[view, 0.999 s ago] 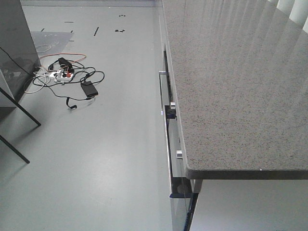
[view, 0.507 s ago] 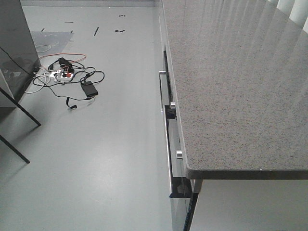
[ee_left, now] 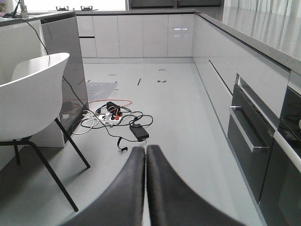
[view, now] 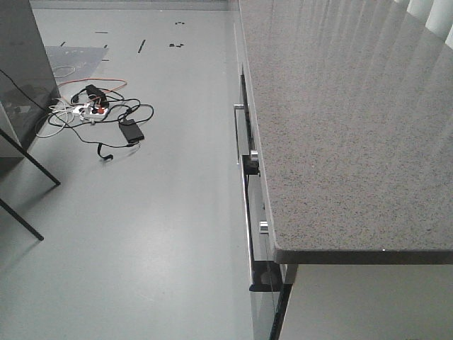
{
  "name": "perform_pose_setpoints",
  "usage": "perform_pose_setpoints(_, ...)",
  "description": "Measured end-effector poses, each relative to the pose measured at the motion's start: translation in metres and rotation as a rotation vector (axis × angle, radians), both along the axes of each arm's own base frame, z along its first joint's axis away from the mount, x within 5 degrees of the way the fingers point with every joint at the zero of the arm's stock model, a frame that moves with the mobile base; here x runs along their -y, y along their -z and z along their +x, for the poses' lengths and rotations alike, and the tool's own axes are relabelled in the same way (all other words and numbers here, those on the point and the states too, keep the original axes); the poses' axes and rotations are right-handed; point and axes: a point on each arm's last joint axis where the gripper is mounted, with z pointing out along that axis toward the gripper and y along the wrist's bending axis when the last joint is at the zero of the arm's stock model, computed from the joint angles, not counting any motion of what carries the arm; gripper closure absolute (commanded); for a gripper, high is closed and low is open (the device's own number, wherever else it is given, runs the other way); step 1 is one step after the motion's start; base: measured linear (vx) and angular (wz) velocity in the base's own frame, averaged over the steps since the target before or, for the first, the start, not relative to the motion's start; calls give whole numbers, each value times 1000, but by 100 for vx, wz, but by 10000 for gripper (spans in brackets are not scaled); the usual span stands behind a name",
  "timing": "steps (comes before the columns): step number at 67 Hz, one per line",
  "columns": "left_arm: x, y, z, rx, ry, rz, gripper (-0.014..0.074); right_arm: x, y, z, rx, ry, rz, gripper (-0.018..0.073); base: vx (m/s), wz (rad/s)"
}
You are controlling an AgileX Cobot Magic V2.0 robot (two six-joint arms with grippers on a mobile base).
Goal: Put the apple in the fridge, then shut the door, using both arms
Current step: 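Drive the base away from the counter, holding the apple in the right gripper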
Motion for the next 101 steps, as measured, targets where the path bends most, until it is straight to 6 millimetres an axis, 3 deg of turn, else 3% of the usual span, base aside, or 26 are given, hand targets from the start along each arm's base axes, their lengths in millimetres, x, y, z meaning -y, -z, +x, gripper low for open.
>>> perform_pose_setpoints(63, 0, 0, 0, 0, 0, 0, 604, 0, 1, 0, -2, 0, 0, 410, 0, 2)
perform_pose_setpoints(101, 0, 0, 0, 0, 0, 0, 604, 0, 1, 0, -2, 0, 0, 410, -2, 44)
